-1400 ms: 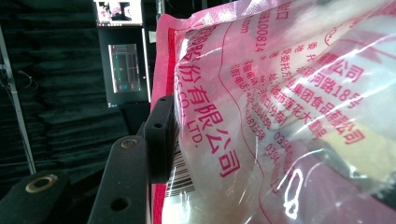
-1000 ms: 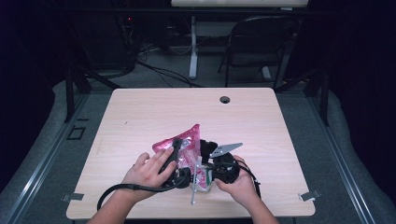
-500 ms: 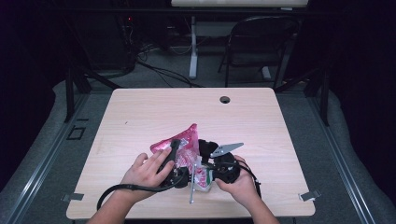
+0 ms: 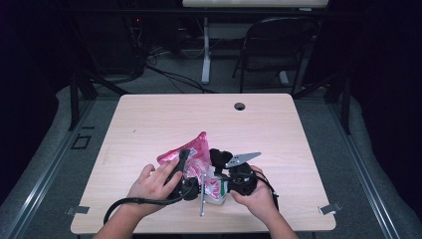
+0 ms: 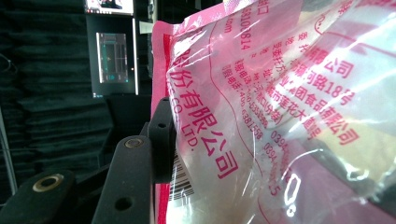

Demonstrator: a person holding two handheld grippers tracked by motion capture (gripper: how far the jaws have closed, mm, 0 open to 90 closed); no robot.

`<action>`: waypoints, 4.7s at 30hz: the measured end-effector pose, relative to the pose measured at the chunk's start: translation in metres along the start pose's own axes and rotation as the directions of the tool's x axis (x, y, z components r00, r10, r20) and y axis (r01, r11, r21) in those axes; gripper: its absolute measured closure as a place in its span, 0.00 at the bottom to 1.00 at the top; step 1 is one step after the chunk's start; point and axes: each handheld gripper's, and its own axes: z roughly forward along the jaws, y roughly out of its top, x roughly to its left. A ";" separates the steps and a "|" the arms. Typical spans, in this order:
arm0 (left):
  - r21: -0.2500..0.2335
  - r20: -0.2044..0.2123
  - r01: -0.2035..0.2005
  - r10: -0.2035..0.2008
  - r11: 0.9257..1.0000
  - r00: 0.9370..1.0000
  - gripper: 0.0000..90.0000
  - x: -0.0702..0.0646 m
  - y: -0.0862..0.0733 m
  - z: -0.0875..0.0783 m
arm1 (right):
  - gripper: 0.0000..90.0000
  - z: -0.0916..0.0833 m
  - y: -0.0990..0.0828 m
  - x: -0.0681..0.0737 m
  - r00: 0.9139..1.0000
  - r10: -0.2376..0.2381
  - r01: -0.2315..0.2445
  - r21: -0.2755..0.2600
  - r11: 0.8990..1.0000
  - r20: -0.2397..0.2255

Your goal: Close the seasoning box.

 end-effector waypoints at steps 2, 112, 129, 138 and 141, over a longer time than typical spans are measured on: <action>0.003 0.006 0.011 -0.011 1.000 1.000 0.66 -0.001 -0.001 0.000 | 1.00 0.000 0.000 0.000 1.000 0.000 0.000 0.000 1.000 0.003; 0.073 0.258 0.565 -0.563 0.822 0.785 0.77 -0.032 -0.042 0.013 | 0.66 -0.011 0.009 0.009 1.000 -0.016 0.018 -0.106 0.994 0.017; 0.142 0.350 0.687 -0.686 0.712 0.638 0.77 -0.038 -0.055 0.021 | 0.55 -0.012 0.009 0.008 1.000 -0.005 0.006 -0.124 0.992 0.010; 0.168 0.391 0.731 -0.725 0.662 0.567 0.77 -0.042 -0.059 0.025 | 0.55 -0.014 0.009 0.007 1.000 0.005 -0.004 -0.146 0.989 0.006; 0.178 0.405 0.745 -0.737 0.643 0.540 0.77 -0.042 -0.060 0.026 | 0.55 -0.014 0.009 0.008 1.000 0.001 0.000 -0.137 0.991 0.006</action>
